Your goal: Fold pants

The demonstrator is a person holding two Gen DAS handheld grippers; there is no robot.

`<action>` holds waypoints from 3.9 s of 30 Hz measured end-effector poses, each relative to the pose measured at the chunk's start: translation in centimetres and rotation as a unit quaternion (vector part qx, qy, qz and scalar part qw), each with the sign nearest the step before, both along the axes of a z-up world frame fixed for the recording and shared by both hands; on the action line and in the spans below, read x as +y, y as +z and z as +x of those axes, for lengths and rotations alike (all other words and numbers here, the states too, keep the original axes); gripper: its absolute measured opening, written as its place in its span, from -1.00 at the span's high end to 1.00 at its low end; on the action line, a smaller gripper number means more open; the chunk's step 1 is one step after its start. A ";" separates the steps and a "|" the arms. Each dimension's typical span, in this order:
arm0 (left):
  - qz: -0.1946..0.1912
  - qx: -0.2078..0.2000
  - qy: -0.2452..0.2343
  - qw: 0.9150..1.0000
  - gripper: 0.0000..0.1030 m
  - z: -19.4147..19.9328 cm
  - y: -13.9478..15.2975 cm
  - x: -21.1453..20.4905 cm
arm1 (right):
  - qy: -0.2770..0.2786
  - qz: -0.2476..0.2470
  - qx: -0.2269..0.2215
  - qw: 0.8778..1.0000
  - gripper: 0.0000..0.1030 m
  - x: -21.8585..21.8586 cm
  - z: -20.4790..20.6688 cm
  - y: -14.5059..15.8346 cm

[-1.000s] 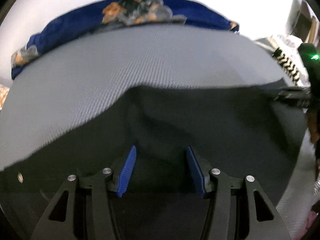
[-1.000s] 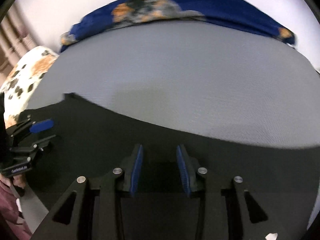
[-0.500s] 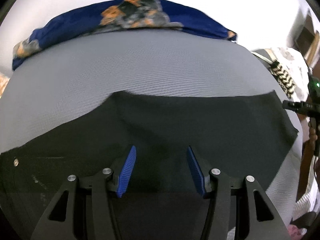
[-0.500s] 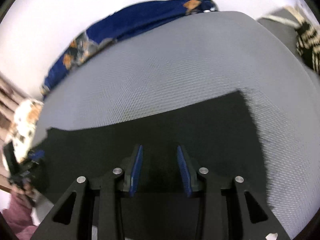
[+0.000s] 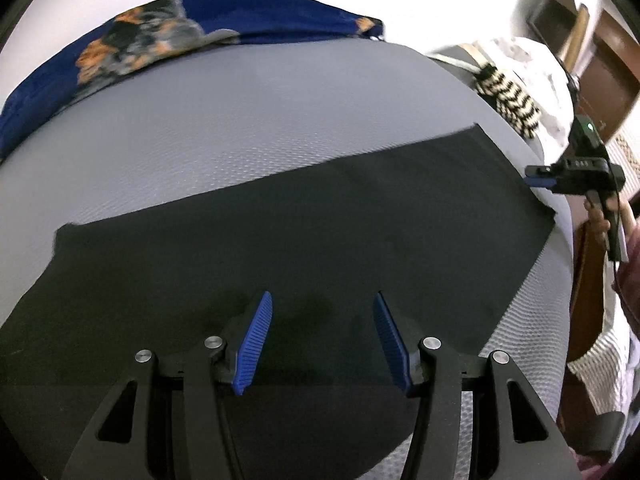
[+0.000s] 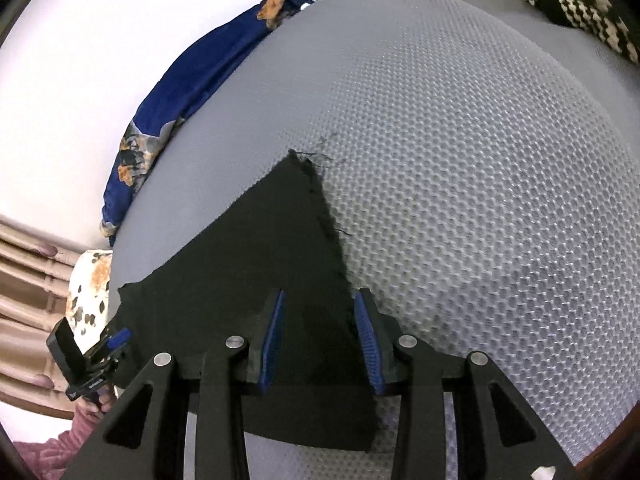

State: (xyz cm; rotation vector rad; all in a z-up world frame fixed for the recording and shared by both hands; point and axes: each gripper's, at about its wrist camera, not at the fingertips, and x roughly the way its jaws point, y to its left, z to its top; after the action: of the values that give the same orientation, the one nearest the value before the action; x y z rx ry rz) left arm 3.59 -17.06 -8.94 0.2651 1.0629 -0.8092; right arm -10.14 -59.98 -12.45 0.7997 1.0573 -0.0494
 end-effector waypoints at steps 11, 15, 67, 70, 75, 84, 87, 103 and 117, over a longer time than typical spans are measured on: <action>0.029 0.011 -0.042 0.999 -0.05 -1.4 -1.5 -3.9 | 0.065 0.064 -0.031 0.995 0.51 -0.2 -0.2 -1.2; 0.029 0.004 -0.041 0.999 -0.07 -1.6 -1.8 -4.1 | 0.049 0.094 -0.043 0.993 0.75 -0.3 0.2 -2.2; -0.142 0.027 0.190 0.971 -0.14 0.3 1.9 20.7 | 0.284 -0.008 -0.017 0.959 0.16 40.4 16.0 2.3; -0.165 0.061 0.169 0.970 -0.14 0.6 1.8 19.9 | 0.256 -0.016 -0.036 0.966 0.07 38.6 14.7 3.8; -0.206 0.168 0.145 0.953 -0.14 2.1 0.1 18.2 | 0.187 -0.038 -0.056 0.980 0.04 35.8 12.1 4.9; -0.180 0.231 0.151 0.944 -0.11 3.6 -2.5 15.8 | 0.122 -0.024 -0.071 0.990 0.03 33.7 10.7 3.7; -0.178 0.238 0.153 0.943 -0.11 3.7 -3.3 15.4 | 0.125 -0.023 -0.071 0.989 0.03 33.5 10.7 3.5; -0.173 0.256 0.091 0.947 0.67 2.8 -4.8 10.6 | 0.099 -0.012 -0.075 0.992 0.03 31.5 10.0 3.0; -0.150 0.185 0.120 0.964 0.93 2.9 -3.0 11.4 | 0.094 -0.024 -0.071 0.993 0.03 31.4 10.2 3.2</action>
State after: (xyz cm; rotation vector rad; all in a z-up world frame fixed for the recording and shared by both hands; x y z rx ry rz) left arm 6.47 -5.68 -11.90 -0.2802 1.2724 -0.8043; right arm 0.09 -28.53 -9.30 0.6465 0.9895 0.1399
